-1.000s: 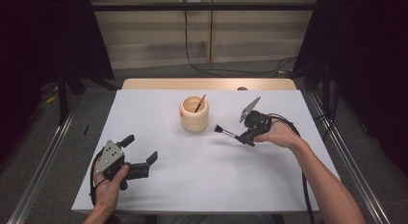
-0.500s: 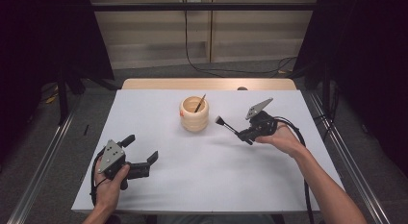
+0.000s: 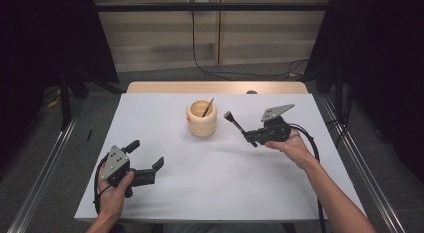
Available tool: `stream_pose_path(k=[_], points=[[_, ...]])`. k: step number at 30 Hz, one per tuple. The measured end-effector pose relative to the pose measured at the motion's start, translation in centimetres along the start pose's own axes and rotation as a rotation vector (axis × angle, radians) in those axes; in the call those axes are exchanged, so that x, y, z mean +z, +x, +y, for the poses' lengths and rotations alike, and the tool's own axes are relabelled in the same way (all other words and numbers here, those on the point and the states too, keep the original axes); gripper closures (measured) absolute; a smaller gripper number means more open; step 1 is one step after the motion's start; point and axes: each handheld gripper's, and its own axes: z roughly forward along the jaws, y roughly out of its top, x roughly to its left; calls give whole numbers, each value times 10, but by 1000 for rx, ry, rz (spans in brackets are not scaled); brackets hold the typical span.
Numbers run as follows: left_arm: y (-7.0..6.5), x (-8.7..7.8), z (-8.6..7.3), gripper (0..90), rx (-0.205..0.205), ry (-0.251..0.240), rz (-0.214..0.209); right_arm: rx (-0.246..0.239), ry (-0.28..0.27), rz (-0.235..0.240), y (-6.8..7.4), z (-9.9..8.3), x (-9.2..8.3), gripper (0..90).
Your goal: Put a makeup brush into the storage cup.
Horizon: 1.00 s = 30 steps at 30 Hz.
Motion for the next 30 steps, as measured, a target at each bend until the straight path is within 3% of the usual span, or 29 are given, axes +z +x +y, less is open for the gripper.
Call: stream_pose_path(k=[5, 11, 19, 26, 30], points=[[-1, 0, 0, 10, -1, 1, 1, -16, -70, 10, 7, -1, -3, 801], [-1, -1, 0, 10, -2, -3, 2, -2, -175, 25, 8, -2, -9, 802], [-2, -3, 0, 10, -5, -11, 1, 41, -285, -2, 7, -3, -16, 802], [-3, -4, 1, 12, -13, -18, -1, 54, -327, -18, 7, -5, -19, 802], [-4, -5, 2, 8, -8, -23, -7, 46, -326, 1, 11, -7, -17, 802]])
